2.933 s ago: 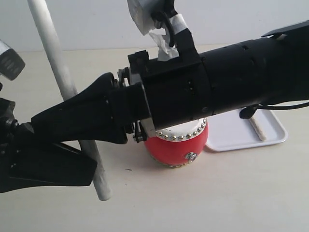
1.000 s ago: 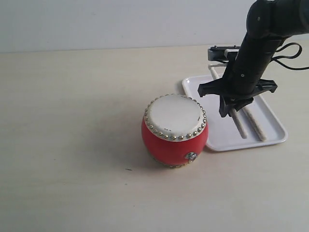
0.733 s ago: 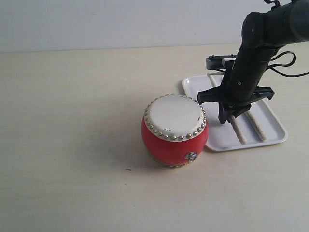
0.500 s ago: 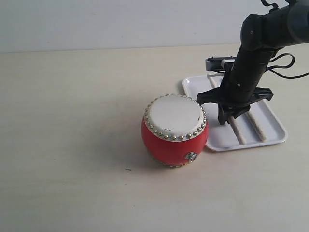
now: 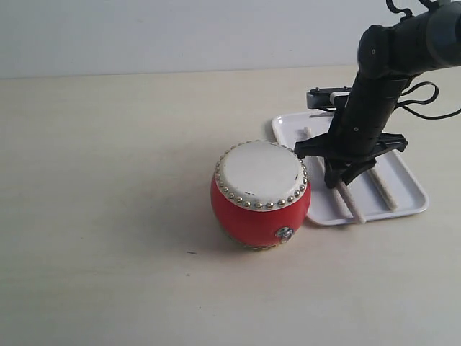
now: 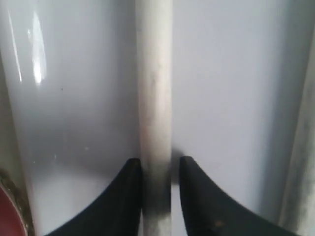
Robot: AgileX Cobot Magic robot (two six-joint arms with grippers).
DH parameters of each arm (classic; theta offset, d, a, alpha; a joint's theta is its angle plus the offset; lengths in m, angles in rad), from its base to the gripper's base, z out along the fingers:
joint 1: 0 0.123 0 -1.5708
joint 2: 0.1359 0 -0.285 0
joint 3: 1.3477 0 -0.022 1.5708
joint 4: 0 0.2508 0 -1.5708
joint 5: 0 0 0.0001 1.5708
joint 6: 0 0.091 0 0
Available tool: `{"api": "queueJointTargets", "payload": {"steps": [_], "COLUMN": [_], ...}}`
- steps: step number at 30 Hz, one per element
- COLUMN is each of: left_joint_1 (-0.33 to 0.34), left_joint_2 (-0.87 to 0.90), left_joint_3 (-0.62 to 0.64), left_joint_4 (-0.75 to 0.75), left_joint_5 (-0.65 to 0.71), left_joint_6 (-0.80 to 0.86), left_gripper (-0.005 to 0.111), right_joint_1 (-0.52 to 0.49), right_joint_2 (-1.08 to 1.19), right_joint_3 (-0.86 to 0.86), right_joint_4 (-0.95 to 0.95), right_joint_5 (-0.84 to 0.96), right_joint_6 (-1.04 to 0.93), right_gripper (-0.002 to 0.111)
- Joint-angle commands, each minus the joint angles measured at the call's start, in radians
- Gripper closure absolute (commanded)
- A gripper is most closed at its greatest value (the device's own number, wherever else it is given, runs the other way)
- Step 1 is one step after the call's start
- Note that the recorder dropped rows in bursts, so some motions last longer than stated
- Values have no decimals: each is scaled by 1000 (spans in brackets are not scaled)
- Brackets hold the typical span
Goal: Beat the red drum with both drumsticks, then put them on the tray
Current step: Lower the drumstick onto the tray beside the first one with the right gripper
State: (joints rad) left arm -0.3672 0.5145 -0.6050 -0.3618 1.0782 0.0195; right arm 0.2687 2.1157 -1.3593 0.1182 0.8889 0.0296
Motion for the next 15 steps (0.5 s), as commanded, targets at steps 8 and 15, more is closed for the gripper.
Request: {"api": "queueJointTargets", "payload": {"steps": [8, 15], "left_joint_1": [-1, -1], "left_joint_2": [-8, -8], "left_joint_3": [0, 0], "left_joint_4": [6, 6], "left_joint_5": [-12, -12], "left_joint_6": [-8, -5], "left_gripper": [107, 107], "right_joint_1": [-4, -4], "right_joint_2": [-45, -86], "right_joint_3": [-6, -6], "right_joint_4": [-5, -8], "right_joint_5": [-7, -30], "right_joint_6": [-1, -30], "right_gripper": [66, 66]}}
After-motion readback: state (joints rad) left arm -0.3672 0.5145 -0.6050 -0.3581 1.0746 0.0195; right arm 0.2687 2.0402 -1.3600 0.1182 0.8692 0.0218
